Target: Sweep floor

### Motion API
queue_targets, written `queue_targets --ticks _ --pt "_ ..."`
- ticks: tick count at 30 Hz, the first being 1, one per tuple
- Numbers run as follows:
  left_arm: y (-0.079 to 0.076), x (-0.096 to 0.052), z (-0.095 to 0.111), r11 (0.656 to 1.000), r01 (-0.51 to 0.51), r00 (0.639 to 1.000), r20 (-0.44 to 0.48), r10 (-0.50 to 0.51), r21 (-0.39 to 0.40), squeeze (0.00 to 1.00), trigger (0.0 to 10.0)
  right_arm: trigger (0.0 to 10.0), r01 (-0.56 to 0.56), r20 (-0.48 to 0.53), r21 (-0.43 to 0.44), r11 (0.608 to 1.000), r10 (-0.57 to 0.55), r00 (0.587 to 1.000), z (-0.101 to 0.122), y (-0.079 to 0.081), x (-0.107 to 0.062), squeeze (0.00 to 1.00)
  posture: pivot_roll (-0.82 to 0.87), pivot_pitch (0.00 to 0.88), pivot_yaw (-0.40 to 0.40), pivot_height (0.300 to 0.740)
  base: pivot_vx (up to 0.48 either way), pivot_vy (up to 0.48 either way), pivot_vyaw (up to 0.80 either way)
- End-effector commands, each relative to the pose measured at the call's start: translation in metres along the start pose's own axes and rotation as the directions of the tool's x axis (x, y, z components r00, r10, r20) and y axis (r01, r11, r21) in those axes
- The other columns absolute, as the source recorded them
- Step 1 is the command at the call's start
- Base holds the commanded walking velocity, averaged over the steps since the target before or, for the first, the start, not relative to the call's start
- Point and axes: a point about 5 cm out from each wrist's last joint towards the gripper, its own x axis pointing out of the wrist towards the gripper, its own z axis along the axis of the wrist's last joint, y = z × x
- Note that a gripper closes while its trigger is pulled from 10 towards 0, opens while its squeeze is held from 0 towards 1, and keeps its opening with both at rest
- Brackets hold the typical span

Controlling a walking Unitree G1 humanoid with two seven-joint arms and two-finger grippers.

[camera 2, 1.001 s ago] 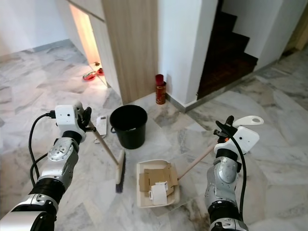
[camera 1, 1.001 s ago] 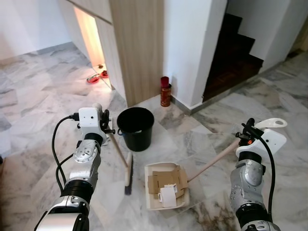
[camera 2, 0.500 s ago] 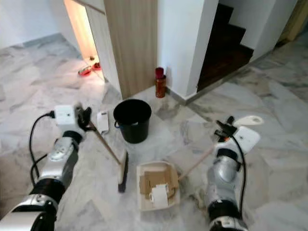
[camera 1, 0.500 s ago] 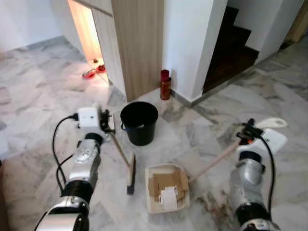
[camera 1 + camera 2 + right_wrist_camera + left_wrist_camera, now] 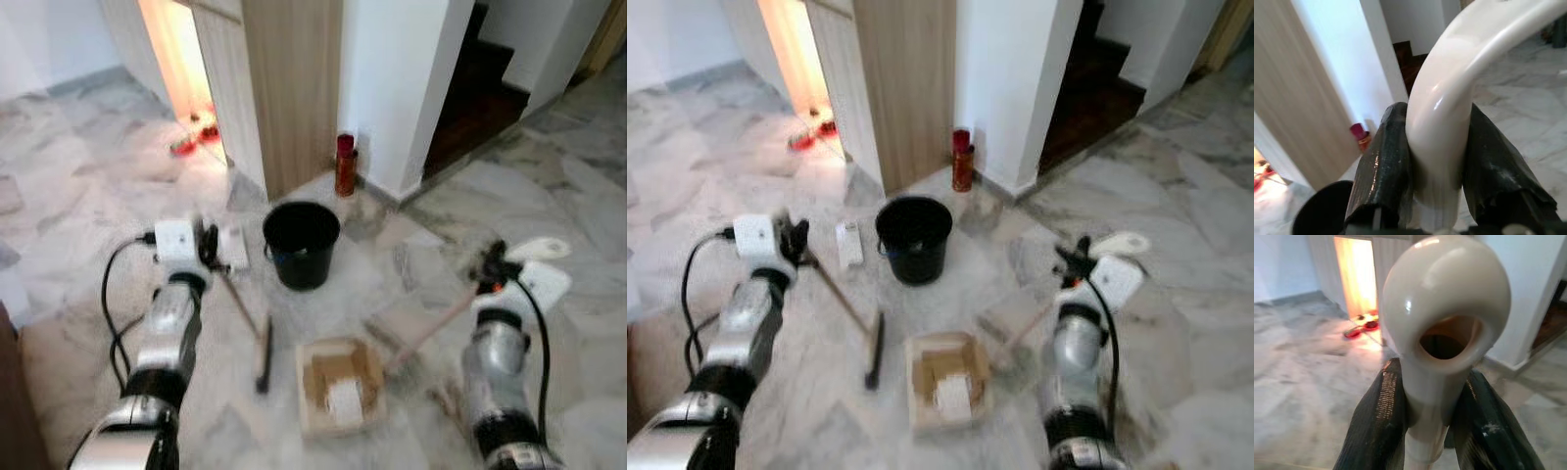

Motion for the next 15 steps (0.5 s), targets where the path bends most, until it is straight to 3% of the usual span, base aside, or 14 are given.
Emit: queue_targets --ticks 1,15 --pt "-0.0062 0.0039 0.0112 1.000 0.019 0.998 0.053 -0.019 0.004 0.00 10.0 10.0 0.015 0.036 0.027 1.000 -0.016 0.999 0.0074 -0.0008 0.0034 0.00 0.03 0.024 0.064 0.740 0.000 0.326 0.00" --pt "-0.0060 0.0036 0.0114 1.000 0.022 0.998 0.051 -0.022 0.007 0.00 10.0 10.0 0.014 0.039 0.030 0.999 -0.015 0.999 0.0075 0.0005 0.0032 0.00 0.03 0.028 0.064 0.740 0.000 0.327 0.00"
